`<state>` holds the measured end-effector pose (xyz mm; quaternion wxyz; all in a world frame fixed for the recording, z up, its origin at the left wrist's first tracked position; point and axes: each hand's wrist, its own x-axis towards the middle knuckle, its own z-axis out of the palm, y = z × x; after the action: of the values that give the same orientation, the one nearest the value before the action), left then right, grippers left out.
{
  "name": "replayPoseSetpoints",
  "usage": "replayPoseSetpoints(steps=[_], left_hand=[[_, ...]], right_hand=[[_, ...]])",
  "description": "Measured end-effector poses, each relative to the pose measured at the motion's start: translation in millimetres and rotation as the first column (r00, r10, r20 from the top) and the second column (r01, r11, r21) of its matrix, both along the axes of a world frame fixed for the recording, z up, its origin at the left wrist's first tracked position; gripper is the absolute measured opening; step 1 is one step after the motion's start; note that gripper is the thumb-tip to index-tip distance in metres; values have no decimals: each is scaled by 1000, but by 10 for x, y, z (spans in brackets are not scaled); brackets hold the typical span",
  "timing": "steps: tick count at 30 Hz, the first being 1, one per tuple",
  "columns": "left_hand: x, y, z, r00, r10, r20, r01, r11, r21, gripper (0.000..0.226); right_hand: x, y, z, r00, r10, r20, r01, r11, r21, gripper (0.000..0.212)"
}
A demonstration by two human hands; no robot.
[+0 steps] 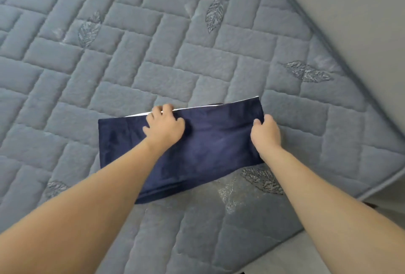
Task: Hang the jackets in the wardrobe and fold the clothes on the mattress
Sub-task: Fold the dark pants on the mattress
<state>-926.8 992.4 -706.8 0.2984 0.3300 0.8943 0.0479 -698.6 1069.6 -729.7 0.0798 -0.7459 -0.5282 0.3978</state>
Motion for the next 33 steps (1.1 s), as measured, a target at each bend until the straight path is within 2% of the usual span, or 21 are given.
replayPoseSetpoints(steps=[3,6,8,11,13,15,16,18,22,25,29,31,33], left_hand=[[-422,-231,-118,996,-9,-85,-2,992,-127,48],[-785,-368,-234,996,72,-56,-80,984,-160,52],[-975,-438,-259,994,90,-64,-99,981,-168,50],[-1276,-522,-267,996,71,-60,-81,980,-182,45],[-1491,-585,-289,999,45,-23,-48,990,-136,43],[-1671,-648,-285,1000,-29,5,29,992,-119,42],[-1752,-672,-270,998,-66,22,68,990,-121,42],[-1910,-708,-238,992,-113,57,119,986,-113,42],[-2123,-737,-195,977,-149,150,163,983,-86,36],[-2147,-715,-180,966,-182,182,200,976,-82,24],[-2158,-762,-187,966,-154,209,165,986,-35,17],[-2152,-815,-125,970,-133,204,138,990,-11,11],[-2158,-901,-35,967,-114,229,119,993,-8,23]], right_hand=[[24,113,-4,962,117,246,-148,983,111,29],[-29,-49,-77,892,135,431,-256,937,236,62],[-170,-304,-94,846,216,488,-417,839,351,72],[-532,-861,-130,732,487,477,-677,602,424,67],[-843,-1319,-173,617,667,418,-781,458,424,60],[-1169,-1789,-181,482,802,353,-857,348,380,54],[-1340,-2017,-171,434,844,317,-883,327,338,52],[-1697,-2411,-128,420,862,283,-901,359,243,53],[-2371,-2892,-112,533,801,274,-831,556,-11,73],[-2706,-2944,-172,585,754,300,-761,638,-120,76],[-2852,-2742,-249,535,756,377,-771,619,-148,49],[-2849,-2642,-199,521,788,328,-780,596,-192,39],[-2800,-2584,-105,558,800,222,-770,598,-222,35]])
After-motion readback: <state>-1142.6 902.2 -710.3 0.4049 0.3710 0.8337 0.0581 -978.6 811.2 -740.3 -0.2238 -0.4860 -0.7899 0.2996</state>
